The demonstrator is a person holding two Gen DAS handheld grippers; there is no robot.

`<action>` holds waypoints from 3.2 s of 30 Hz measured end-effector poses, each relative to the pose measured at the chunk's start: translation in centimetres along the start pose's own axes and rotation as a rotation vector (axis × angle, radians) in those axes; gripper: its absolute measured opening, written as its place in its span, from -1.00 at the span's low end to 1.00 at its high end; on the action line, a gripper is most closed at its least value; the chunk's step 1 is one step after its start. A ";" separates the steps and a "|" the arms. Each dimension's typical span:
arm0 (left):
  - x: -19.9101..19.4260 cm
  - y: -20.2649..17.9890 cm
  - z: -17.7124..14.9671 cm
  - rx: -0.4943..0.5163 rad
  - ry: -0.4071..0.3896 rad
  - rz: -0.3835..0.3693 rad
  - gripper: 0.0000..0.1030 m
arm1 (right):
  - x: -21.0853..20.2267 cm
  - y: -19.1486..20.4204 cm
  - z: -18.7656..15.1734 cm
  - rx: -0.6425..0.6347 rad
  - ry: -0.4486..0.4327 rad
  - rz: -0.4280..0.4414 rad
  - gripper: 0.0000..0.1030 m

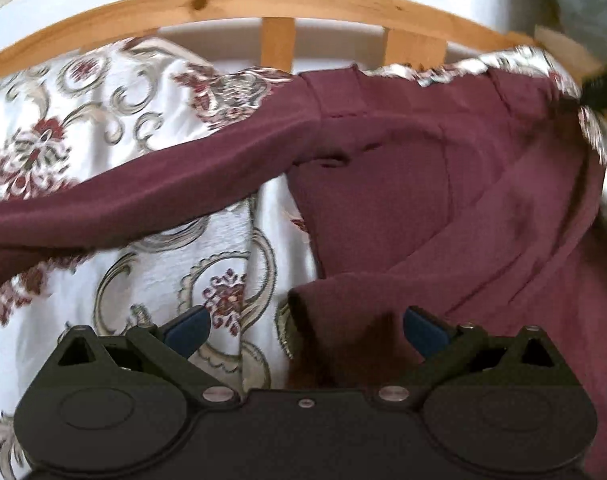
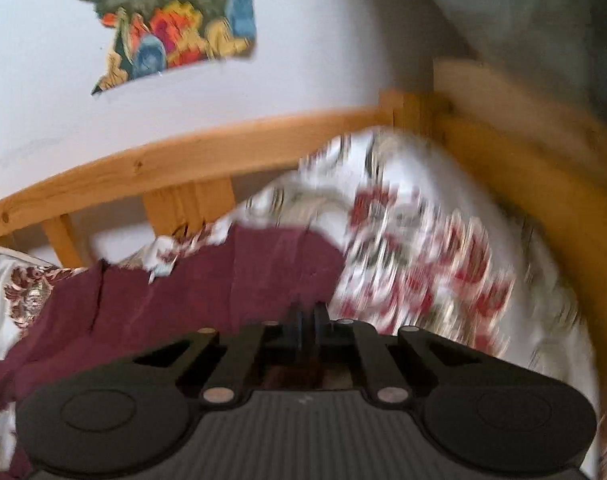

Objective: Fold small clothes

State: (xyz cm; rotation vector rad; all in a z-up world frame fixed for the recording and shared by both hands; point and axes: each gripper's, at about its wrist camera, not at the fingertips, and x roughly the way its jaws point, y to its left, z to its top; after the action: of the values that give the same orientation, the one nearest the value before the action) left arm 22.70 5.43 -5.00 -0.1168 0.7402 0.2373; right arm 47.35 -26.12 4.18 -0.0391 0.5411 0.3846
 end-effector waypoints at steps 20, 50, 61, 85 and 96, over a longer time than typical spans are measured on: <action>-1.1 -0.5 -0.6 0.039 0.020 -0.006 0.99 | -4.7 -5.0 -8.4 -0.027 0.077 0.052 0.04; -13.7 24.4 -2.9 -0.316 -0.094 0.309 0.78 | -15.7 11.3 -18.9 0.091 0.003 0.224 0.86; -16.1 24.2 0.9 -0.346 -0.098 0.157 -0.86 | -15.0 10.5 -21.2 0.114 0.017 0.225 0.86; -23.2 14.6 10.3 -0.206 -0.329 -0.224 -0.86 | -14.3 9.2 -20.9 0.121 0.064 0.280 0.87; -17.5 -5.9 13.5 0.143 -0.203 -0.655 -0.86 | -15.3 3.6 -18.9 0.090 -0.008 0.087 0.87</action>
State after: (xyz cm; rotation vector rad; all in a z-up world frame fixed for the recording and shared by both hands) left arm 20.55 -0.72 16.90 -0.1892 0.4822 -0.4230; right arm 24.63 -30.70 -4.00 0.0729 0.5526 0.4451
